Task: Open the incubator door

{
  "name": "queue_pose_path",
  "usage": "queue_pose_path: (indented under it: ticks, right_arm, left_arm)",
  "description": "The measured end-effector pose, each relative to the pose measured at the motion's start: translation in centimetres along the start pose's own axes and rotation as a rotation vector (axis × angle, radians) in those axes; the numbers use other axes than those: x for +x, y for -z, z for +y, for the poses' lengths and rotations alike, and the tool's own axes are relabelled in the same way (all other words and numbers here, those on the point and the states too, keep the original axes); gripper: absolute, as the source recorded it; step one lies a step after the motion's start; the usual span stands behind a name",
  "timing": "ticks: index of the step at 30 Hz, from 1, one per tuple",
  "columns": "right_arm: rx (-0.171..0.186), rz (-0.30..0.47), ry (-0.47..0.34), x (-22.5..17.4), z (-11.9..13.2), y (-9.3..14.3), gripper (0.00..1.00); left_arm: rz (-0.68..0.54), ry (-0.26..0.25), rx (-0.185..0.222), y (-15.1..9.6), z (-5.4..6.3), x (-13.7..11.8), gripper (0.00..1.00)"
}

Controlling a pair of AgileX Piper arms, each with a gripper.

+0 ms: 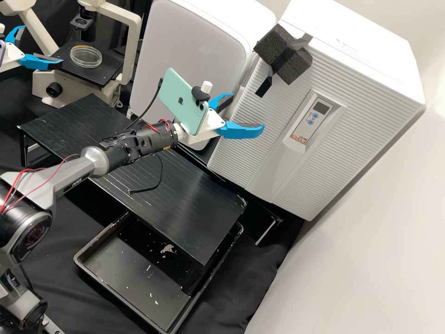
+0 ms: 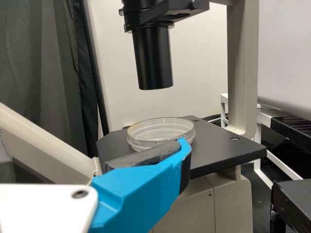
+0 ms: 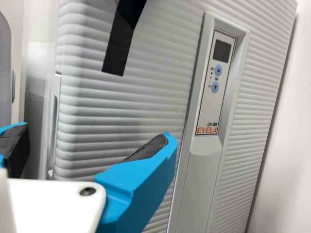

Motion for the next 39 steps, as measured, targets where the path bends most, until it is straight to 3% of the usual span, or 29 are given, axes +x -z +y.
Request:
queue_pose_path:
  ticks: [30,39]
  right_arm:
    - [0.011,-0.010,0.020,0.07,-0.10,-0.21,0.00]
    - [0.036,-0.008,0.040,-0.12,0.33,-0.48,0.00]
  left_arm:
    - [0.000,0.000,0.000,0.00,0.00,0.00,1.00]
    - [0.000,0.000,0.000,0.00,0.00,0.00,1.00]
